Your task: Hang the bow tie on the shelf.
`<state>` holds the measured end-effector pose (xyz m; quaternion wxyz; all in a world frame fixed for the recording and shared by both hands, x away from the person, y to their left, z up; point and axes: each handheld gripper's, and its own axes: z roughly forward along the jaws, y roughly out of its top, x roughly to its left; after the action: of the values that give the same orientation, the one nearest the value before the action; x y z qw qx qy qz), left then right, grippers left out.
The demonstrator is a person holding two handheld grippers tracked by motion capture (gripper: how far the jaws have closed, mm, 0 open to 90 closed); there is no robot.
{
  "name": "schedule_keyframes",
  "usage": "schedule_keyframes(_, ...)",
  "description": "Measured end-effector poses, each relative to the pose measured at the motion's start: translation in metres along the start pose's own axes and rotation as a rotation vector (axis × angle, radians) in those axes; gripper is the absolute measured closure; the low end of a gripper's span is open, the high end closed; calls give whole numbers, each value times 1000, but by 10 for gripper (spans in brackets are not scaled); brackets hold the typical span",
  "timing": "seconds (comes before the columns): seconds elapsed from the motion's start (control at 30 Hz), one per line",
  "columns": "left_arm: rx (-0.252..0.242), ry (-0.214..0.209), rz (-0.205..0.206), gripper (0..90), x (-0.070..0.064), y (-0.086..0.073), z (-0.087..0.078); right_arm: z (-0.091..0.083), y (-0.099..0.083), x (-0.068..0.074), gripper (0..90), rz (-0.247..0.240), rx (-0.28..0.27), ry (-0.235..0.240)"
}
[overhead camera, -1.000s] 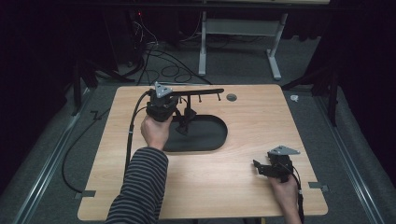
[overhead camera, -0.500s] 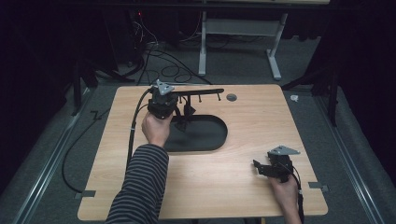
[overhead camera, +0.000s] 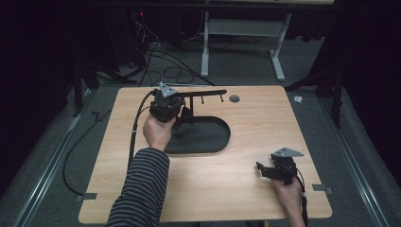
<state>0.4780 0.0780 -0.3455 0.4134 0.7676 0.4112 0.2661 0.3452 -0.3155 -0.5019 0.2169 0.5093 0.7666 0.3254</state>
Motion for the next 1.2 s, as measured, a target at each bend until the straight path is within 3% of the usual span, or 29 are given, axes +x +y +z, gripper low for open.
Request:
schedule_keyframes(0.4,-18,-25,4,714,1,-1,-11,0,0,0,280,0,-2,-1)
schedule_keyframes(0.57,-12,-29,30,699,-1,-1,-16,0,0,0,278,2,-1,1)
schedule_keyframes(1.2,-36,-51,23,644,4,-8,-39,0,0,1,278,-13,1,4)
